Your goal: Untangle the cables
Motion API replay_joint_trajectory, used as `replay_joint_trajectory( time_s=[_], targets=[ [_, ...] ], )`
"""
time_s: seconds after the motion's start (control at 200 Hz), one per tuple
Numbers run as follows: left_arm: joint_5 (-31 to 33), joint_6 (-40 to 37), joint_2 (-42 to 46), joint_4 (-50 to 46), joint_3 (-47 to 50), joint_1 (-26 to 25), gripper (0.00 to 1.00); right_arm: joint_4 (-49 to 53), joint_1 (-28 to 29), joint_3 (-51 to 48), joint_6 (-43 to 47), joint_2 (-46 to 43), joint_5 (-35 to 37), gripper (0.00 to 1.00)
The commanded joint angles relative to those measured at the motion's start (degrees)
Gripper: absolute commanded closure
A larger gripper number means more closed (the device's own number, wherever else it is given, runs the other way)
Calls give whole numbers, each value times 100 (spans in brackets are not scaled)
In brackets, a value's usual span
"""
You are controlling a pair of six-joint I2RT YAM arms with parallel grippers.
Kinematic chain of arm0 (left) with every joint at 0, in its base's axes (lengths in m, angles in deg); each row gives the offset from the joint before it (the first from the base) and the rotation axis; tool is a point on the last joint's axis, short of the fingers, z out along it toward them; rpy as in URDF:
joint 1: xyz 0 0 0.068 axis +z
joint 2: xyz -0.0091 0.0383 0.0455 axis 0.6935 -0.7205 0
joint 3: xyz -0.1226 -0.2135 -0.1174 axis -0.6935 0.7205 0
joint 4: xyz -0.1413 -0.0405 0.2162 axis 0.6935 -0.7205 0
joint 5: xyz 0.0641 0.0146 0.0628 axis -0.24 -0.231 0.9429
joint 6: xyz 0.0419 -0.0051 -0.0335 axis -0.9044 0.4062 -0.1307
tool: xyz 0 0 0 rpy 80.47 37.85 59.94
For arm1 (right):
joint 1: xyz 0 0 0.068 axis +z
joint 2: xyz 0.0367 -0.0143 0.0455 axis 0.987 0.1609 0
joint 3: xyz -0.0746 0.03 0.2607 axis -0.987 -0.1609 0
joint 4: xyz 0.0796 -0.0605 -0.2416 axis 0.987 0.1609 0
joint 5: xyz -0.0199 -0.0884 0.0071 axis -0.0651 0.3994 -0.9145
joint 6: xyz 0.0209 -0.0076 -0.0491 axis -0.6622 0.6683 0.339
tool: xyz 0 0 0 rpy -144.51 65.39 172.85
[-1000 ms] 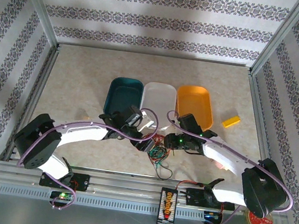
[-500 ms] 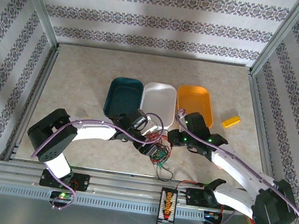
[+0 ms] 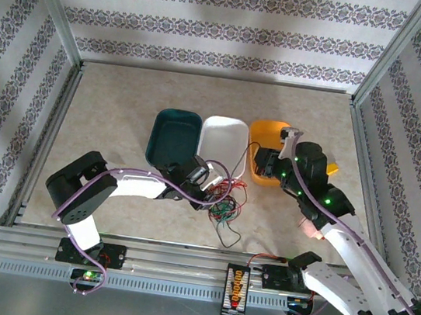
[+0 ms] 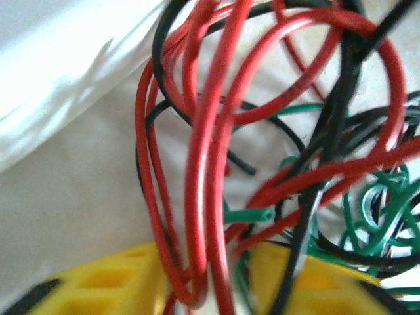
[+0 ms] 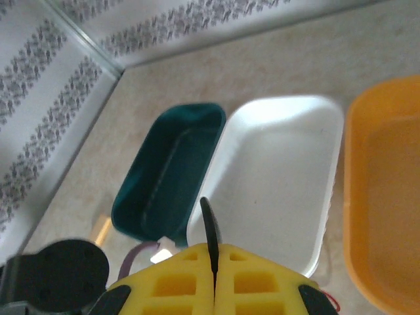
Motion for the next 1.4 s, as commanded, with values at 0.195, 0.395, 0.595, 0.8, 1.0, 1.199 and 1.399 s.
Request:
replay_joint_trajectory(
  time_s=[0.195, 0.395, 0.595, 0.8, 1.0, 1.199, 1.399],
  targets=[
    [706, 160, 120, 289, 348, -78, 100, -451, -221, 760, 142, -542, 1511, 100],
    [954, 230, 222, 305, 525, -81, 100, -576, -577, 1077, 465, -818, 2214, 100],
    [1115, 342, 296, 303, 720, -81, 100, -663, -1067, 1247, 856, -904, 2585, 100],
    [1277, 405, 430, 260, 868, -81, 100, -279, -1867, 2124, 1250, -421, 1567, 100],
    [1349, 409, 490, 260, 858, -81, 100, 182, -2441, 2550, 1038, 303, 575, 100],
    [1464, 441, 512, 97, 721, -81, 100, 75, -2581, 2219, 1000, 443, 470, 100],
    [1636, 464, 643, 230, 766, -81, 95, 103, -2590, 1868, 1103, 626, 466, 100]
  ],
)
